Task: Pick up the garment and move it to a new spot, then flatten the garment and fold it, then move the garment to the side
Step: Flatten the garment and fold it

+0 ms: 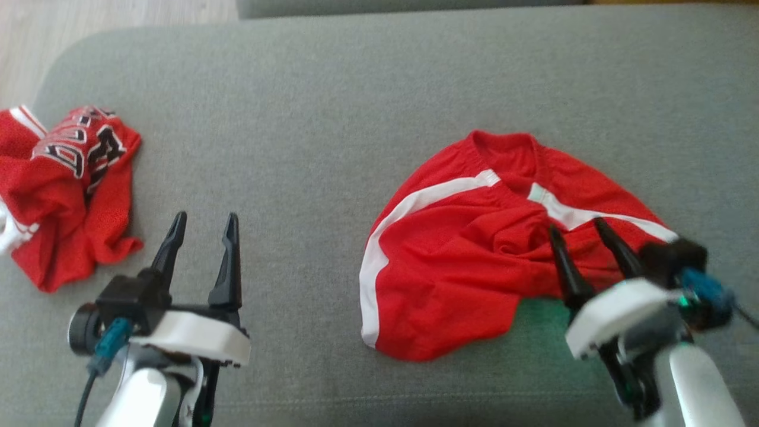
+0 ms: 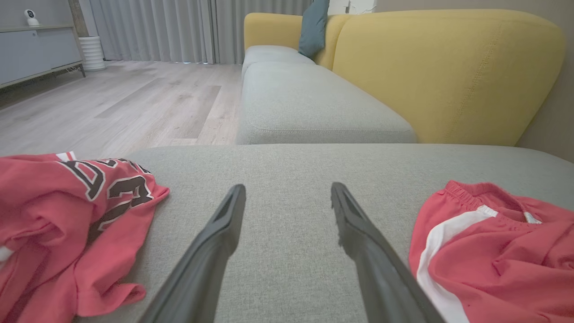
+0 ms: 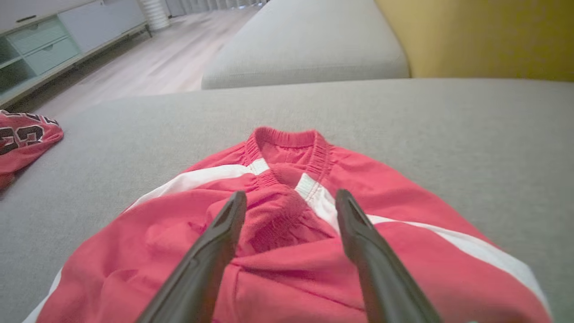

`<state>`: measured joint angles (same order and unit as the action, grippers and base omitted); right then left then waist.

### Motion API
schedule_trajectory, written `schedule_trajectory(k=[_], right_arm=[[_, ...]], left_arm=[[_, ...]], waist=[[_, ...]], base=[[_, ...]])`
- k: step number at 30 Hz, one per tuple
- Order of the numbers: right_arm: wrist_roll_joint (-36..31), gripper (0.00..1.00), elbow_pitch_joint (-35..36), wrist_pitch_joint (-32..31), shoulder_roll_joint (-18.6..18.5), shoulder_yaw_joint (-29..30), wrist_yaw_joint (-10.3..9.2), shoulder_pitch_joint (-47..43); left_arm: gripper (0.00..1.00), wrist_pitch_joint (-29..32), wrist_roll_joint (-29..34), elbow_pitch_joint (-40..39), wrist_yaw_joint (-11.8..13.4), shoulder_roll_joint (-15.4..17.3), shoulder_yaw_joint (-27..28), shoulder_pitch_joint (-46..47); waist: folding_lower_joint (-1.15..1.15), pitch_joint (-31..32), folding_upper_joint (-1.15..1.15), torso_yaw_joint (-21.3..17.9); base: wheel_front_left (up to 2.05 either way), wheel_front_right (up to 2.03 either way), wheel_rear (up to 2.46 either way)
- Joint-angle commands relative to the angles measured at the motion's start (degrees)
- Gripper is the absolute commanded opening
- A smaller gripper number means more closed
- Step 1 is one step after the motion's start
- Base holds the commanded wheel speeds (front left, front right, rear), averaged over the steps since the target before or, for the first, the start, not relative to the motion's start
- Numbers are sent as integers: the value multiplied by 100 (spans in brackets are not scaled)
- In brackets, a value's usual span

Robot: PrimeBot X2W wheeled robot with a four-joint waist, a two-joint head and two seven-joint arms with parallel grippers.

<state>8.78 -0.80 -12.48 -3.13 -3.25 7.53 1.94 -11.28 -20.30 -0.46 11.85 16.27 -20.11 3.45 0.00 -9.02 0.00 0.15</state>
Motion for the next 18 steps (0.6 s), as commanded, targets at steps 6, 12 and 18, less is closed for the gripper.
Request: schedule_trajectory(k=[6, 12, 18], right_arm=[[437, 100, -343, -757, -367, -601, -4, 1136], [732, 100, -907, -1501, -687, -978, -4, 1954], [947, 100, -1382, -1848, -849, -1140, -4, 2405]], left_arm=[[100, -137, 24, -181, -103, 110, 140, 583], [100, -212, 17, -48, -189, 36, 99, 830], [100, -284, 29, 69, -247, -18, 88, 969]], waist=[[0, -453, 0, 247], [0, -729, 0, 468], [0, -850, 0, 582]], base=[[0, 0, 0], [0, 0, 0], [0, 0, 0]])
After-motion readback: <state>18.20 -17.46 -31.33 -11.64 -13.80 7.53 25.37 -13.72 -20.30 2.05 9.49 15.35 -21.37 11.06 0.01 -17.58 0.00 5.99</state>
